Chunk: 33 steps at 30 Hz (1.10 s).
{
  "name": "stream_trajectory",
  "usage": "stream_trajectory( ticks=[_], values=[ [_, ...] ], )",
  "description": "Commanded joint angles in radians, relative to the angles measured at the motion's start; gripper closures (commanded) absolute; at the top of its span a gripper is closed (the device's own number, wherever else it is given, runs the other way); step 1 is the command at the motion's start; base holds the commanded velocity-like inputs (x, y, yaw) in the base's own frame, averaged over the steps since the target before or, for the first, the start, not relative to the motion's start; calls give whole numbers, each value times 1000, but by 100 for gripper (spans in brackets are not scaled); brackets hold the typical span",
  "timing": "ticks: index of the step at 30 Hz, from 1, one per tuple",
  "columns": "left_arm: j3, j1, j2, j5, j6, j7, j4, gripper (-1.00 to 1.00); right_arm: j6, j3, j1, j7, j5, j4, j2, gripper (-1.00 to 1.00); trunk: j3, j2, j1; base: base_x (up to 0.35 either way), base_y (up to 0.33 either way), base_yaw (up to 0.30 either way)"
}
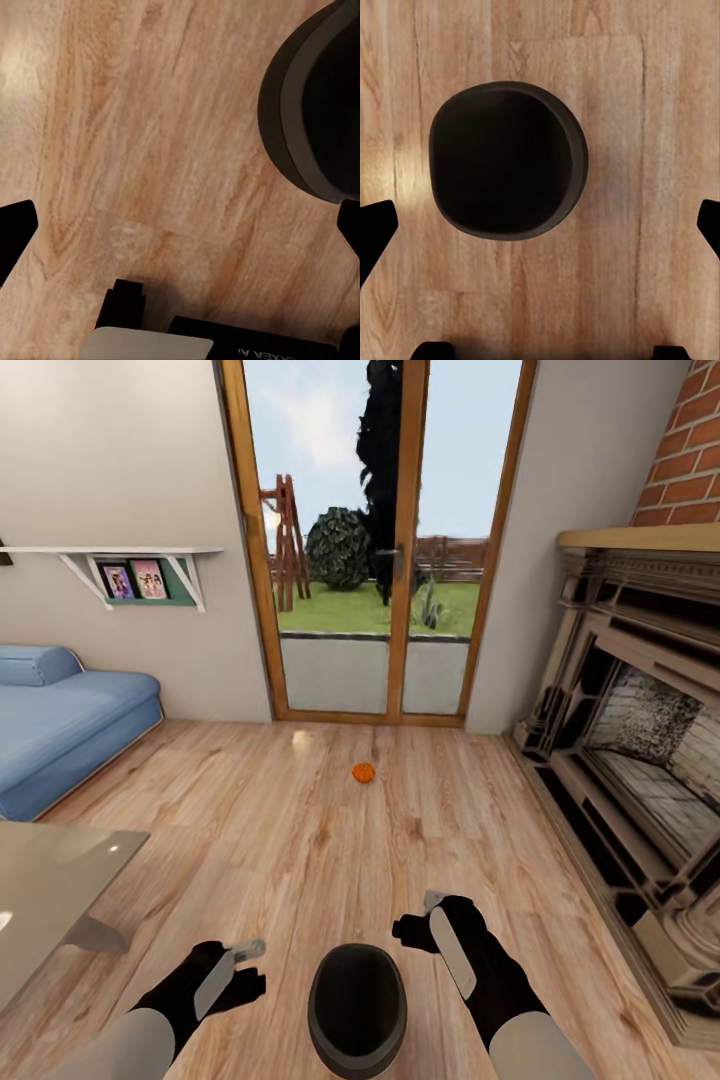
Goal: Place each of the two pumpkins and all three candles from the living room inside a cabinet in the living room (use any cabinet), then make sure every cabinet is closed, and position the cauldron so it is next to a table in the living room.
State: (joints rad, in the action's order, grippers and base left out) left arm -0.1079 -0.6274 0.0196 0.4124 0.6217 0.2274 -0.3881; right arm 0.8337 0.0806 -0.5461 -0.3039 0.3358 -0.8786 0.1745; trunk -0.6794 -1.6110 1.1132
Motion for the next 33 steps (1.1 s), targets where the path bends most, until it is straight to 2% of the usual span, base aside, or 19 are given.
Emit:
stream_trajectory(
  ticks=[1,4,8,12,15,24,26,27,28,33],
  values=[
    [0,0,-1,0,-7,0,0,-100,-1,0,0,0,1,0,0,-100,0,0,0,10,0,0],
    [0,0,-2,0,-26,1,0,-100,-4,1,0,1,1,0,0,-100,0,0,0,5,0,0],
    [-1,0,-3,0,-34,0,0,-100,-29,4,0,1,0,1,0,-100,-13,-28,15,1,0,0],
    [1,0,-3,0,-36,-1,-1,-100,-53,67,0,1,0,2,0,-100,-25,-56,31,0,0,0],
    [1,1,-4,1,-35,-2,-13,-100,-60,98,0,0,0,7,0,-100,-34,-77,42,0,0,0],
    [0,1,-38,2,-33,0,-30,-100,-62,106,0,4,1,19,0,-100,-63,-140,77,0,0,0],
    [-1,1,-52,2,-33,1,-31,-100,-61,106,0,3,1,18,0,-100,-69,-154,84,0,0,0],
    [-1,0,-74,1,-34,2,-32,-100,-59,105,0,2,1,17,0,-100,-72,-161,88,0,0,0],
    [-2,0,-84,1,-34,3,-33,-100,-56,105,0,1,1,17,0,-100,-75,-168,92,0,0,0],
    [-2,0,-108,0,-38,10,-52,-100,-52,105,0,0,0,16,0,-100,-91,-203,111,0,0,0]
  ],
)
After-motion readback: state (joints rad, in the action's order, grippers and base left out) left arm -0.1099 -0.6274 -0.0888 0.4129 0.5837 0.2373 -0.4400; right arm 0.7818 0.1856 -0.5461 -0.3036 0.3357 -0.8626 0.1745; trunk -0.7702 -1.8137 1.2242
